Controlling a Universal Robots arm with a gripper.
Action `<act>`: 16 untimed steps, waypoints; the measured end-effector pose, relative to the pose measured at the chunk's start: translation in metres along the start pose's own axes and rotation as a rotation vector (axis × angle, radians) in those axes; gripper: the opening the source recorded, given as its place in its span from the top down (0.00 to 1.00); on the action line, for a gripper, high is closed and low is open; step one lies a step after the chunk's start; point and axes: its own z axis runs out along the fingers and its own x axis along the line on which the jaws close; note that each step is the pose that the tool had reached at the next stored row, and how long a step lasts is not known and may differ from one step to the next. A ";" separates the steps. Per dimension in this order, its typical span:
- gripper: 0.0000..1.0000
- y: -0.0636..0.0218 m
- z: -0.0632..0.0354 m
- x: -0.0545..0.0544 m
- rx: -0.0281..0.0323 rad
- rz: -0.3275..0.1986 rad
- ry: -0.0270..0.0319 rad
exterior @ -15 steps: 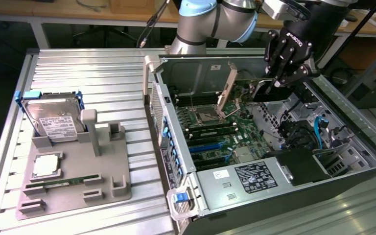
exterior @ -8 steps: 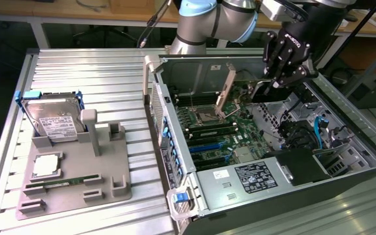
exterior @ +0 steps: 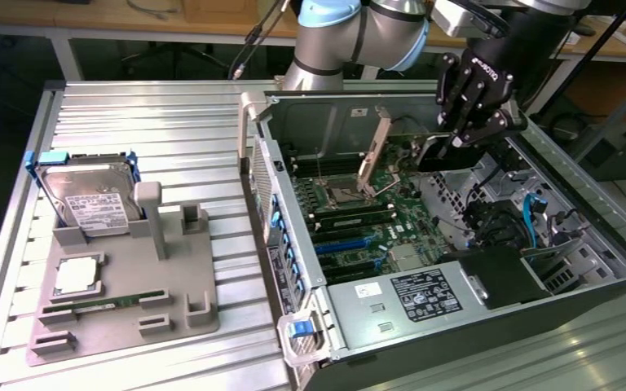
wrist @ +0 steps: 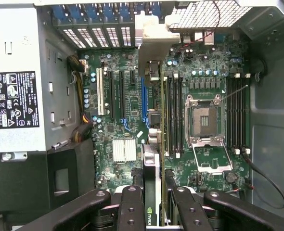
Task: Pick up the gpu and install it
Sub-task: 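Insert the gpu into the slot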
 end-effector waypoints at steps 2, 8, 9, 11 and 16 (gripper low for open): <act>0.73 0.0000 0.0003 0.000 0.0000 0.000 0.0001; 0.73 0.0001 0.0038 -0.001 0.0000 0.000 0.0019; 0.73 0.0001 0.0040 -0.001 0.0000 0.000 0.0021; 0.73 0.0001 0.0043 -0.001 0.0001 0.000 0.0026; 0.73 0.0001 0.0062 -0.002 0.0001 0.000 0.0038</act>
